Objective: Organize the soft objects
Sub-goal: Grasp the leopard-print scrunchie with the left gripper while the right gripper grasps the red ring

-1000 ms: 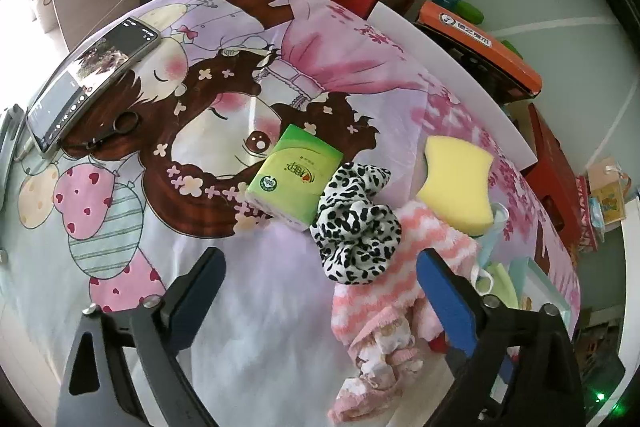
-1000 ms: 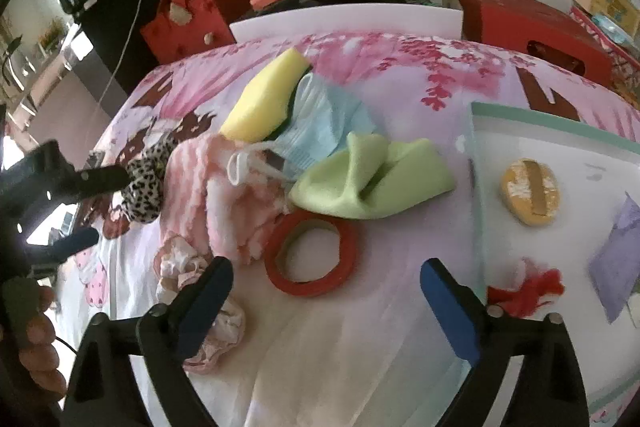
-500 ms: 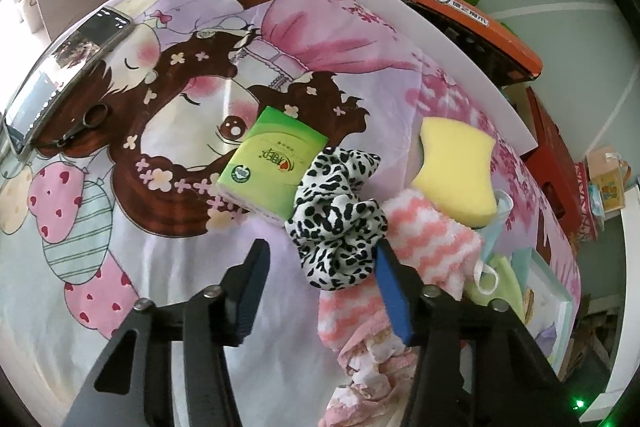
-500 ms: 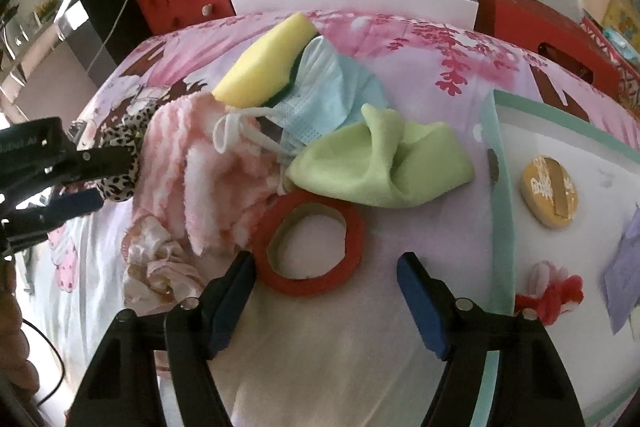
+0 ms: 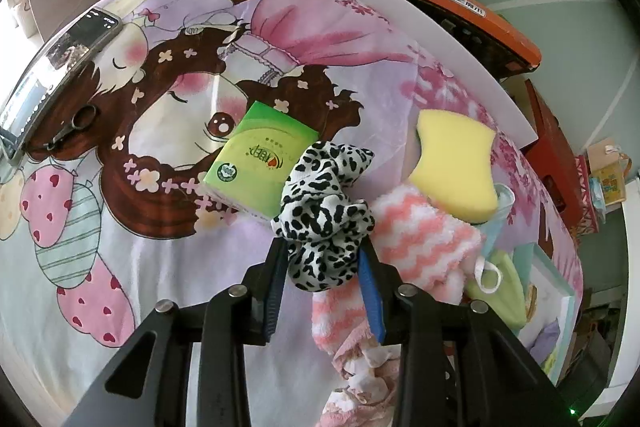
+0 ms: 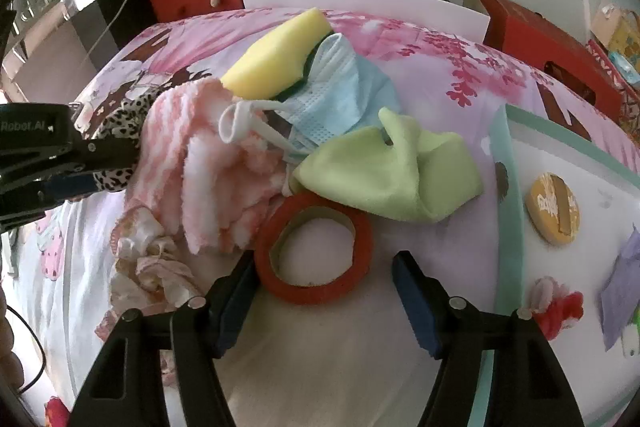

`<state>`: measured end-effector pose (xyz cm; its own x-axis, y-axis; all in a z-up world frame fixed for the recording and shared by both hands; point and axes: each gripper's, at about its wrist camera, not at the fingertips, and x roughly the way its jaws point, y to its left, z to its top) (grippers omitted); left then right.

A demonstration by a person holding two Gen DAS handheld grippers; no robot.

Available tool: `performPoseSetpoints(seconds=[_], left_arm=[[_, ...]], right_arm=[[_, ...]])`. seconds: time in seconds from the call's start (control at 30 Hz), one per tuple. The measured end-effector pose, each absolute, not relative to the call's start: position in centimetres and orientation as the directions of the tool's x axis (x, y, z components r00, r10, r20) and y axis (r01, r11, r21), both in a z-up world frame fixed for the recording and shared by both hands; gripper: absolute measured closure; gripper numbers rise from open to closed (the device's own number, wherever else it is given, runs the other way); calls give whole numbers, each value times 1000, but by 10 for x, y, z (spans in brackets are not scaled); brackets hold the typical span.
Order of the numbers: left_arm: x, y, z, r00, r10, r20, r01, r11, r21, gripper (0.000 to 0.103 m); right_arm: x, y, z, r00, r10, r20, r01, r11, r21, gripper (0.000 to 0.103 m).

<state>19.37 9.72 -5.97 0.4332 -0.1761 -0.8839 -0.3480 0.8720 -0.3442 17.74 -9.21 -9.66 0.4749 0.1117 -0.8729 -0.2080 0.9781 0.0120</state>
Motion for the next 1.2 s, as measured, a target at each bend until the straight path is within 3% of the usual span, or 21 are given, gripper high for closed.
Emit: performPoseSetpoints(seconds=[0.57,0.7,0.97,1.2], left_arm=[[197,94,-64,420,-170,-891,-347,877,-331,67],[197,94,-64,424,-169,-890,-345,878,-331,69],[193,95,-54,452,-160,-877,-333,882,-333,82],[187,99,-41,497,-149,-855,-319,885,-340,85]], right_arm=[[178,-88,-98,489,94,-867,-225,974,-21,34],[177,-86,-96,491,109,-864,-237,972,-12,45],[177,-88,-94,486,130,-864,-233,972,15,46],[174,-92,-87,472,169,-865,-224,972,68,46]])
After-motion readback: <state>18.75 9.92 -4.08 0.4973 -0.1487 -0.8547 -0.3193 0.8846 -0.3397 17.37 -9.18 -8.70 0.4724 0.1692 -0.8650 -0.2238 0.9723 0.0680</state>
